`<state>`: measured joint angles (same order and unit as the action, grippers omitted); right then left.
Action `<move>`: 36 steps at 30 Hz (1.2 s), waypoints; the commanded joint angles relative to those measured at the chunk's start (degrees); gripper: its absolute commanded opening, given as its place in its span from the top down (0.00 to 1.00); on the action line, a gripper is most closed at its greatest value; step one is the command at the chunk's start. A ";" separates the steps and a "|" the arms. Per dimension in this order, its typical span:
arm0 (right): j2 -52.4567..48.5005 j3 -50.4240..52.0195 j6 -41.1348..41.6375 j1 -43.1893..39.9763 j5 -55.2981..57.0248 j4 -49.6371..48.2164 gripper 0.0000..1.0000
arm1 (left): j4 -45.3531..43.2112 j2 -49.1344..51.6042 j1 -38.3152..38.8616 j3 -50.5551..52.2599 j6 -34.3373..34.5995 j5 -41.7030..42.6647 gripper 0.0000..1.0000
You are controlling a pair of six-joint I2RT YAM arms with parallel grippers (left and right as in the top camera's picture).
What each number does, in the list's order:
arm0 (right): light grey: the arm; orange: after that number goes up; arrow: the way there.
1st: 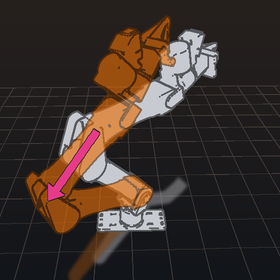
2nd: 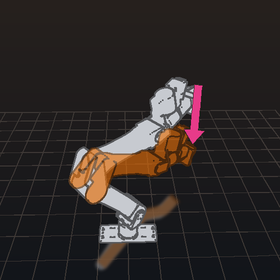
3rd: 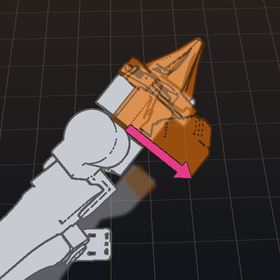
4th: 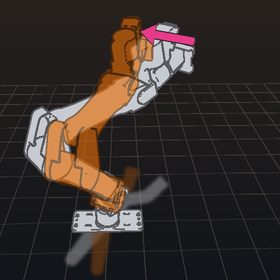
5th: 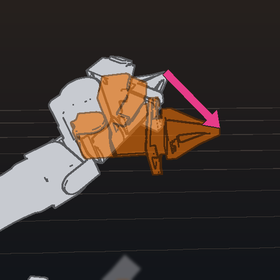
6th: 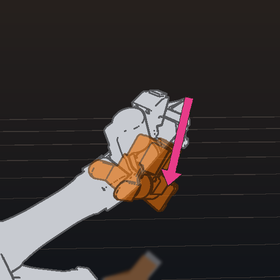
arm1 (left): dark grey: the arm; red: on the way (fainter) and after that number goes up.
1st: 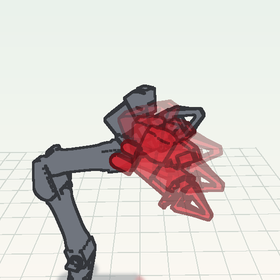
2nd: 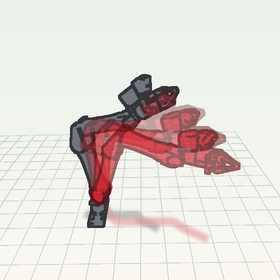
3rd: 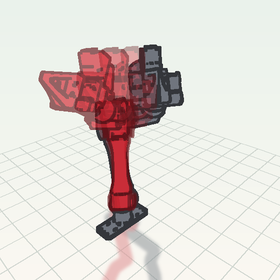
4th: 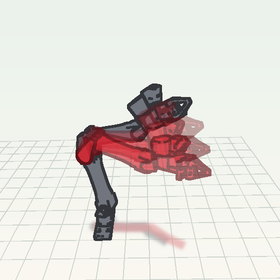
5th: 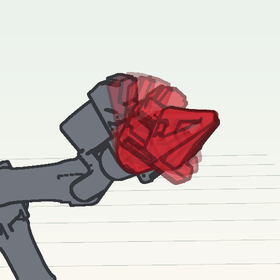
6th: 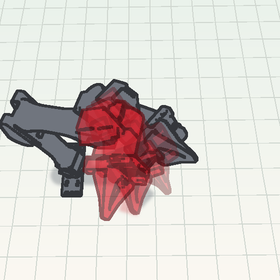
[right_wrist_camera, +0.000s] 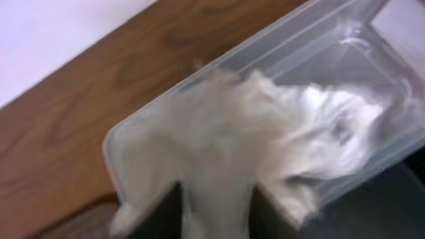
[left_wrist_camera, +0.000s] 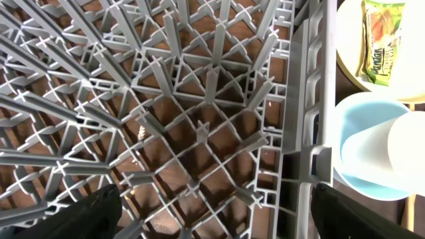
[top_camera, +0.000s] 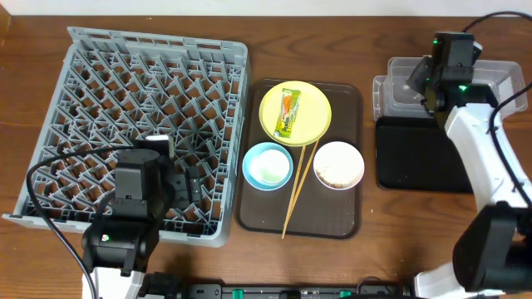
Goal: Sort waste into correct bins and load items into the dishwasher
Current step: 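Carry the foil with the right gripper and drop it into the clear bin, then grasp the yellow-orange snack wrapper on the plate with the right gripper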
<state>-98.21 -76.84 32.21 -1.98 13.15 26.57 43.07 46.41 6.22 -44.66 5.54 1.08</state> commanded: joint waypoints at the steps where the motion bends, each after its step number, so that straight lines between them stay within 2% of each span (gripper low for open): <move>1: -1.03 0.07 -0.83 -1.86 -9.09 -3.13 0.48 | 0.00 -0.04 0.28 -1.22 -0.59 -0.50 0.09; 2: -0.83 0.04 -4.50 -2.05 -13.29 -4.90 0.39 | 0.00 -0.04 0.28 -1.22 -0.59 -0.50 0.09; 4: 0.09 0.02 -8.59 -1.81 -19.85 -7.43 0.30 | 0.00 -0.04 0.28 -1.22 -0.59 -0.50 0.09; 8: 2.40 0.02 -11.32 1.33 -25.00 -8.11 0.23 | 0.00 -0.04 0.28 -1.22 -0.59 -0.50 0.09; 13: 2.05 0.04 -13.29 10.12 -26.21 -4.46 0.23 | 0.00 -0.04 0.28 -1.22 -0.59 -0.50 0.09; 19: -3.15 0.13 -13.31 21.68 -18.12 -3.21 0.24 | 0.02 -0.04 0.28 -1.22 -0.59 -0.50 0.09; 22: -6.78 0.13 -9.99 25.53 -13.40 -3.67 0.22 | 0.02 -0.04 0.28 -1.20 -0.59 -0.50 0.09; 32: -19.32 0.13 -2.97 32.33 -11.80 -15.06 0.21 | 0.20 -0.04 0.31 -1.20 -0.59 -0.50 0.09; 36: -22.21 0.13 -0.26 34.45 -7.74 -16.37 0.21 | 0.42 -0.04 0.28 -1.20 -0.59 -0.48 0.09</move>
<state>-118.69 -76.71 28.40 30.72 1.30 10.50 43.18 46.41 6.22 -44.66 5.52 1.08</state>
